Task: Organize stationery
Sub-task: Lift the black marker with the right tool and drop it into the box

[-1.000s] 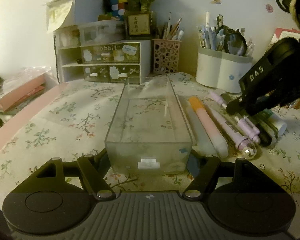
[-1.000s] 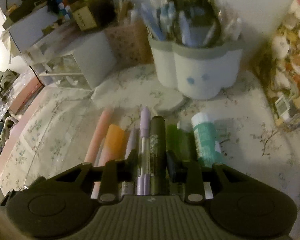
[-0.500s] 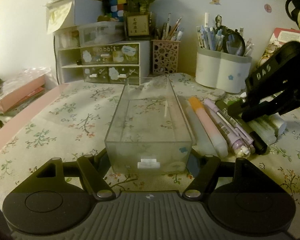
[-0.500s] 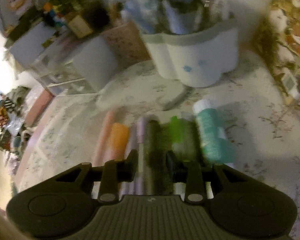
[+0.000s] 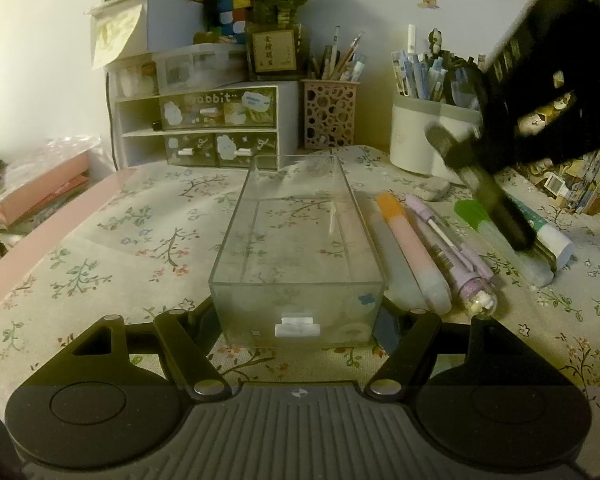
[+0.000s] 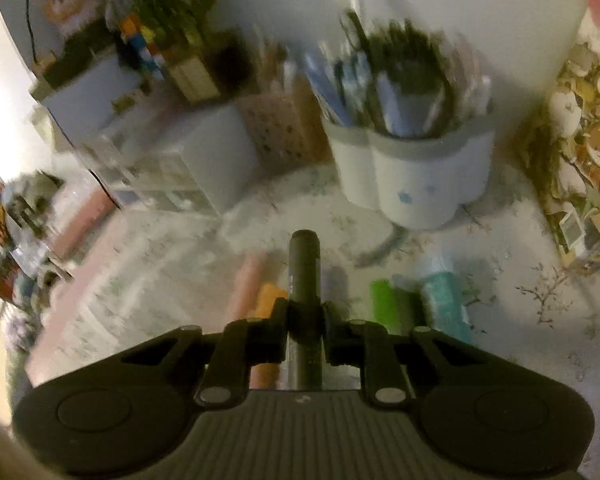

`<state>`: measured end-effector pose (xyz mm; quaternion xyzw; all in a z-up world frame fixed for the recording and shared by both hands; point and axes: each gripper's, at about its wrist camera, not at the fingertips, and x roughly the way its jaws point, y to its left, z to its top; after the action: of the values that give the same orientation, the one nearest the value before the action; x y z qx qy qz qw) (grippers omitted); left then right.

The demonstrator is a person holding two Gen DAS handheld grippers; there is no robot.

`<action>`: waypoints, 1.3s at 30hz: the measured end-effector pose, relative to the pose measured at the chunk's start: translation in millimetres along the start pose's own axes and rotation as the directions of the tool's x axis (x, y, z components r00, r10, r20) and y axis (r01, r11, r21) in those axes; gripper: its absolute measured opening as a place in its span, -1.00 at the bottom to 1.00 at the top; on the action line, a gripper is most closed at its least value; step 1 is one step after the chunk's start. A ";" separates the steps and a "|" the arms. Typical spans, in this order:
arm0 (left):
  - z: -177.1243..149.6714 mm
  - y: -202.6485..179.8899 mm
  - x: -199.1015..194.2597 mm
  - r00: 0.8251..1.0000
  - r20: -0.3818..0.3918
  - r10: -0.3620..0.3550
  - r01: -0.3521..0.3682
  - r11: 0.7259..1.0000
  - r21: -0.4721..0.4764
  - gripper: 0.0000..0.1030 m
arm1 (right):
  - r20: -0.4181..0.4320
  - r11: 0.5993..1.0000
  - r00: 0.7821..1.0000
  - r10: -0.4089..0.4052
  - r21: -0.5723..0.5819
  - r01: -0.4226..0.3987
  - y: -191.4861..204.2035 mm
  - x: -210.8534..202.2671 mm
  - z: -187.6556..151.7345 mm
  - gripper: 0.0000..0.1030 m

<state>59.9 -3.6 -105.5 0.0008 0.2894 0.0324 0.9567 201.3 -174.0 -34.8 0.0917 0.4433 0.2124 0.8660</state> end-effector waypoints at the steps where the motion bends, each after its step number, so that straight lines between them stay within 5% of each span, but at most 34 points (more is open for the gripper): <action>1: 0.0 -0.1 0.1 1.000 0.000 -0.001 0.001 1.000 0.001 0.41 | 0.011 0.999 0.999 0.033 0.020 -0.033 3.0 -3.5 2.1 -0.96; 8: -0.1 0.1 0.6 1.000 0.001 -0.001 0.001 1.000 0.004 0.41 | -0.010 0.964 0.970 0.242 0.114 -0.240 44.3 17.8 13.2 -0.96; 15: -0.2 1.3 1.3 1.000 0.002 -0.007 0.007 1.000 0.008 0.41 | -0.206 0.967 0.950 0.234 0.152 -0.205 70.4 86.1 15.5 -0.96; 26: 0.5 1.3 2.8 1.000 0.001 -0.011 0.011 1.000 0.012 0.41 | -0.324 0.953 0.897 0.301 0.139 -0.269 68.8 96.0 7.6 -0.92; 35: 0.4 1.7 2.7 1.000 0.003 -0.013 0.013 1.000 0.012 0.41 | -0.322 0.953 0.897 0.302 0.095 -0.287 67.3 84.2 4.0 -0.92; 39: 0.4 1.5 2.7 1.000 0.003 -0.013 0.013 1.000 0.011 0.41 | -0.177 0.958 0.942 0.287 0.082 -0.276 51.2 55.8 9.1 -0.92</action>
<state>62.3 -1.9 -106.6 0.0040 0.2882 0.0247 0.9572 222.9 -102.9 -52.3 0.1581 0.5106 0.3291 0.7785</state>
